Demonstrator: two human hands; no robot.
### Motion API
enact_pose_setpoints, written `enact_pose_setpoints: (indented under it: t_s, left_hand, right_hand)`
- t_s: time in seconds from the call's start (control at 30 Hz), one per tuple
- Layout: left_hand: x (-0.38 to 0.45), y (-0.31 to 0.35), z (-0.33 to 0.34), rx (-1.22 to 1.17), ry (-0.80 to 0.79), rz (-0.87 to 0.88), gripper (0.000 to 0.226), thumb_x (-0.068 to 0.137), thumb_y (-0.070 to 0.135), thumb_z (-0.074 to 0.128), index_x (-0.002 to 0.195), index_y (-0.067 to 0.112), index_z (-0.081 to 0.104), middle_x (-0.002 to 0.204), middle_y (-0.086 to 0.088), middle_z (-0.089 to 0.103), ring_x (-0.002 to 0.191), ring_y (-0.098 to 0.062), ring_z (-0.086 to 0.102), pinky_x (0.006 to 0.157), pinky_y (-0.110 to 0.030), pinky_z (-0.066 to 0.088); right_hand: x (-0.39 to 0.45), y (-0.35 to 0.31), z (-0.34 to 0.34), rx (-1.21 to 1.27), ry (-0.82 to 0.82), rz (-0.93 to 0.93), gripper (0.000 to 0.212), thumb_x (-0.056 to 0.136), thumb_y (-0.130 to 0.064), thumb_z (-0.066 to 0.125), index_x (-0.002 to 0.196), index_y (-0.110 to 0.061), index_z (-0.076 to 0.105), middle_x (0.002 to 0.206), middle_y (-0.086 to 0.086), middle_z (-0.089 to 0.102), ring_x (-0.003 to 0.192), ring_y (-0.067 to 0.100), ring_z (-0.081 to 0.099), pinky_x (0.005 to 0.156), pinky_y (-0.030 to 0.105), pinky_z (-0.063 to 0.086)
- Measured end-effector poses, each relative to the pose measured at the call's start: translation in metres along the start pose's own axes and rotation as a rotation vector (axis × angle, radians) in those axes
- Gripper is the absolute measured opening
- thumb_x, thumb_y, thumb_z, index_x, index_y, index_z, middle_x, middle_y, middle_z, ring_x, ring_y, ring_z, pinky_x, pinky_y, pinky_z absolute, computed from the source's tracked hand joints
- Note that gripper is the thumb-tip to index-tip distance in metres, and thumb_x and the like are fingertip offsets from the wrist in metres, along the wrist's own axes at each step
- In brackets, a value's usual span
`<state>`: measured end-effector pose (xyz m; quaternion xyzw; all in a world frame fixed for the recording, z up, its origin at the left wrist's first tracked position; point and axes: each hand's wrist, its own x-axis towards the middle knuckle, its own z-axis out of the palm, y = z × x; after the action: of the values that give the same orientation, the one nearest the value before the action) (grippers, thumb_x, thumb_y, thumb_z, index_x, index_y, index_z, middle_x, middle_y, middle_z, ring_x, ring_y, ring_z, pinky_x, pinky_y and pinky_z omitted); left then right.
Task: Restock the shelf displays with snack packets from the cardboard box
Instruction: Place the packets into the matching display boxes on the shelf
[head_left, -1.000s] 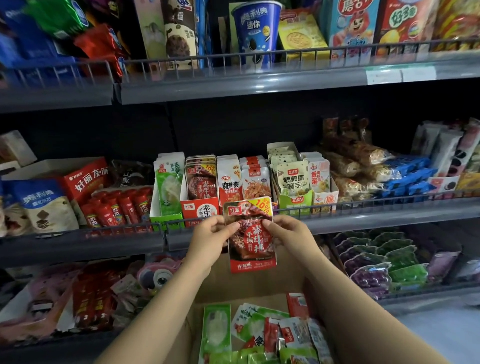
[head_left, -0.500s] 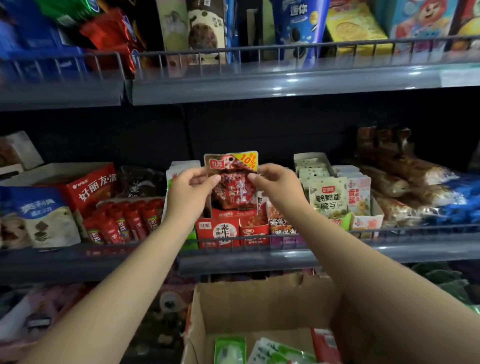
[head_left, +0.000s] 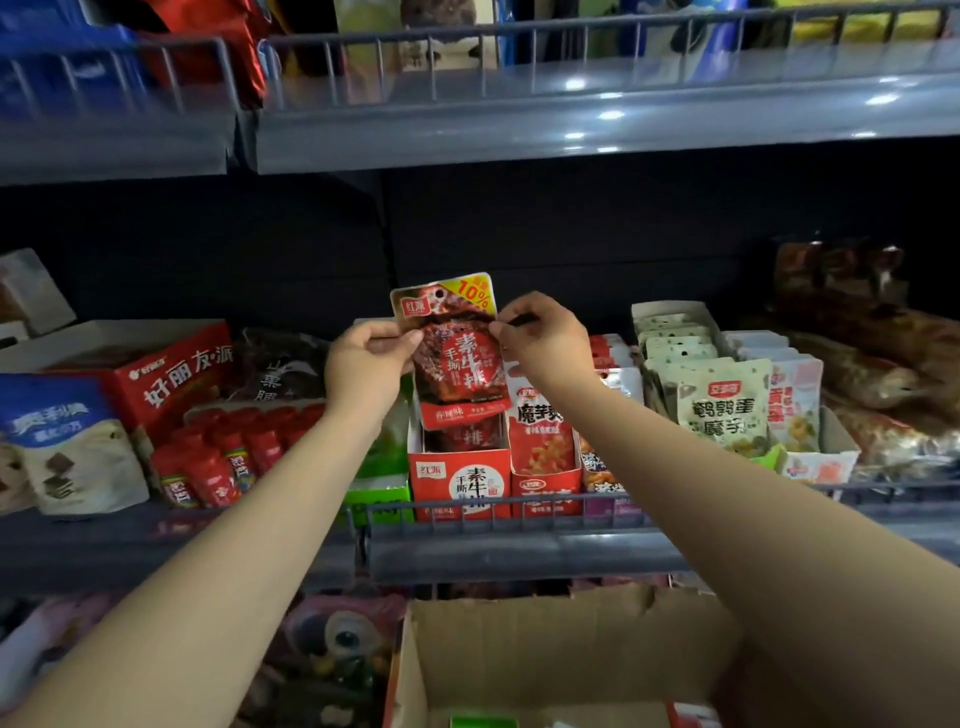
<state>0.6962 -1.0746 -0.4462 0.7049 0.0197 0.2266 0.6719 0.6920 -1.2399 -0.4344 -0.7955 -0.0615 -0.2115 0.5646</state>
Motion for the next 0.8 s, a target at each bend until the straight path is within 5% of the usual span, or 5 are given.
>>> enact_pose_setpoints:
  t_s: [0.17,0.47,0.8]
  left_hand:
    - [0.016,0.0,-0.004,0.037,0.007,0.024,0.012,0.086,0.014,0.068,0.082,0.021,0.059,0.088,0.001,0.066,0.086,-0.015,0.066,0.074,-0.024,0.055]
    - [0.017,-0.035,0.009,0.356,-0.004,-0.027,0.013,0.081,0.022,0.073,0.088,0.018,0.063,0.092,0.004,0.064,0.087,-0.015,0.06,0.081,-0.028,0.049]
    - [0.008,-0.048,0.016,0.419,0.009,-0.041,0.028,0.083,0.023,0.072,0.107,0.015,0.06,0.094,0.002,0.06,0.08,-0.013,0.054,0.054,-0.017,0.036]
  right_hand:
    - [0.015,0.001,0.012,-0.008,-0.005,0.035,0.018,0.087,-0.024,0.067,0.075,-0.028,0.054,0.09,0.002,0.067,0.079,0.021,0.067,0.072,0.045,0.059]
    - [0.018,0.039,0.017,-0.332,-0.064,0.102,0.011,0.085,-0.025,0.066,0.083,-0.023,0.055,0.089,-0.002,0.062,0.078,0.016,0.06,0.068,0.03,0.049]
    - [0.021,0.046,0.027,-0.477,-0.013,0.124,0.001,0.087,-0.022,0.063,0.087,-0.021,0.062,0.092,0.0,0.066,0.082,0.02,0.062,0.063,0.027,0.045]
